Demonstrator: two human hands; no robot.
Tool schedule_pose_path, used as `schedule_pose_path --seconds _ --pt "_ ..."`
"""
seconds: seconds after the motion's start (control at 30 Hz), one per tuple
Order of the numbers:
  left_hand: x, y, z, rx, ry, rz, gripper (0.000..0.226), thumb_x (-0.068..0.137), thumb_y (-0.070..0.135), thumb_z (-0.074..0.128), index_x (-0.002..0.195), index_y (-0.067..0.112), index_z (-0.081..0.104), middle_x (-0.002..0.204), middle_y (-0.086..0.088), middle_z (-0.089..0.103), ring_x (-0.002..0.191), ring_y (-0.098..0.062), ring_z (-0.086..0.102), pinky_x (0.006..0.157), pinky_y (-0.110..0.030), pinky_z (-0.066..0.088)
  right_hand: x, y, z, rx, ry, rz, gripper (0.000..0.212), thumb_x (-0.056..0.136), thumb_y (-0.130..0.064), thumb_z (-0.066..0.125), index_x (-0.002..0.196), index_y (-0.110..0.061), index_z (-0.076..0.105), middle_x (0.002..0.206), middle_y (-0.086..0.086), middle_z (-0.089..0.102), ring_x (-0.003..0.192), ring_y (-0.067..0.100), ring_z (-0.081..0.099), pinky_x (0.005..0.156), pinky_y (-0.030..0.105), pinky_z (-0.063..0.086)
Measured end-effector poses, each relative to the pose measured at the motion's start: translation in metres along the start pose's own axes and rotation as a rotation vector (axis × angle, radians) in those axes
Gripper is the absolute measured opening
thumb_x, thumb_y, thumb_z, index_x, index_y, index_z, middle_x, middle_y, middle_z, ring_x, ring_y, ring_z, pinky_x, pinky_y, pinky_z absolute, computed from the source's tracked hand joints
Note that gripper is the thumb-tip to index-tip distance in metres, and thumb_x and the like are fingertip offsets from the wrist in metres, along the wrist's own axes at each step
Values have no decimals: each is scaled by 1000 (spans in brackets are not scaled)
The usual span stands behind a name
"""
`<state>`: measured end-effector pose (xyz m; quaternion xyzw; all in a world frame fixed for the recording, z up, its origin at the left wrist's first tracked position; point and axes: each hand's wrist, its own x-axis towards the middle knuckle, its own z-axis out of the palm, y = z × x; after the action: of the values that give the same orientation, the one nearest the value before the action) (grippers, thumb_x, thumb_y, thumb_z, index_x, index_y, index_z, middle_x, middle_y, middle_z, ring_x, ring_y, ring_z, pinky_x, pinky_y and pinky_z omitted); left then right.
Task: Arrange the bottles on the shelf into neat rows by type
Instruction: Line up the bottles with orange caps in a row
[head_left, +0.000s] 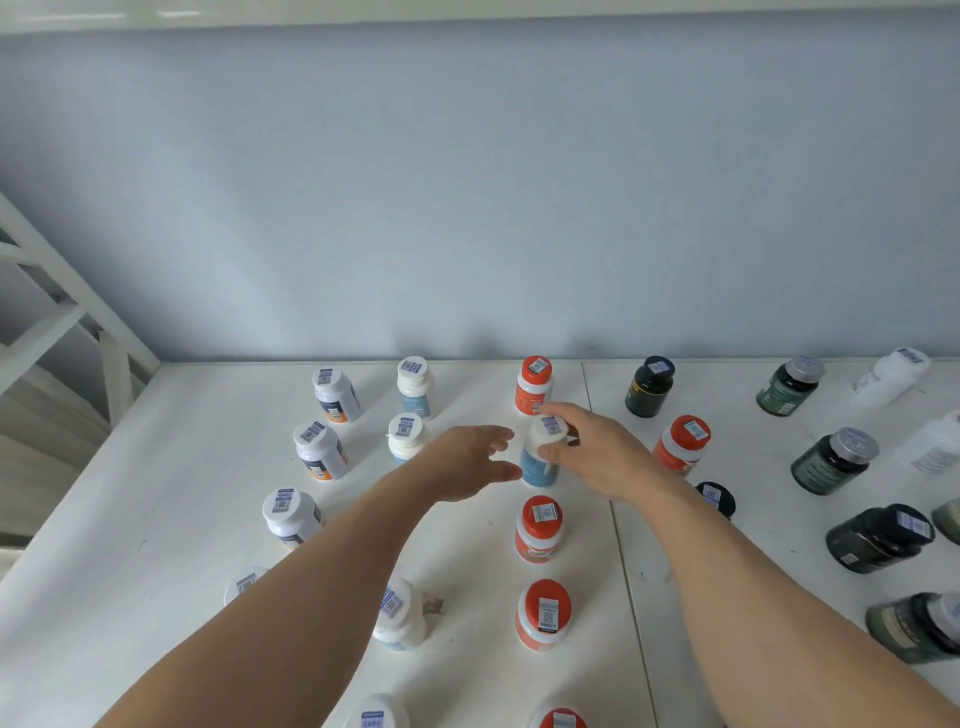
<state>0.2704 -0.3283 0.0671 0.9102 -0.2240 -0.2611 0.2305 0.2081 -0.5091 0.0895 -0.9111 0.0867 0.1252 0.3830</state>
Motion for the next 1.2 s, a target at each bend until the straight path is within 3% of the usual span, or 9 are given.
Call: schedule_pose_path --seconds 0.13,0.3,0.73,1.07,1.2 --pt "4 8 -5 -207 -12 -16 56 90 34 66 141 21 47 138 5 56 123 -14 55 104 -30 45 8 -7 -17 15 35 -63 54 90 -31 63 140 -28 42 139 -4 52 122 17 52 96 31 42" --pt "10 9 -11 -369 -47 4 44 85 38 71 127 27 61 120 10 67 111 -14 61 102 -39 48 9 -20 -26 39 86 -103 49 87 -34 66 132 -22 52 131 -1 58 100 7 52 81 22 45" --pt "16 5 -21 -542 -238 27 51 87 34 68 135 22 56 133 6 61 123 -19 56 110 -42 41 8 -24 -25 54 173 -40 43 83 -47 68 118 -24 62 120 -4 65 100 12 61 81 27 52" --pt "15 5 -22 -527 -247 44 49 90 33 66 135 21 55 134 5 60 122 -17 57 109 -38 43 6 -26 -24 66 168 -33 40 85 -44 66 118 -23 61 119 -4 64 98 10 60 76 24 49" --pt "8 9 -29 -213 -112 89 46 90 41 64 133 26 57 130 7 63 116 -14 59 104 -31 45 2 -25 -21 89 154 -63 41 86 -36 67 123 -23 56 126 -5 59 110 13 58 82 23 46"
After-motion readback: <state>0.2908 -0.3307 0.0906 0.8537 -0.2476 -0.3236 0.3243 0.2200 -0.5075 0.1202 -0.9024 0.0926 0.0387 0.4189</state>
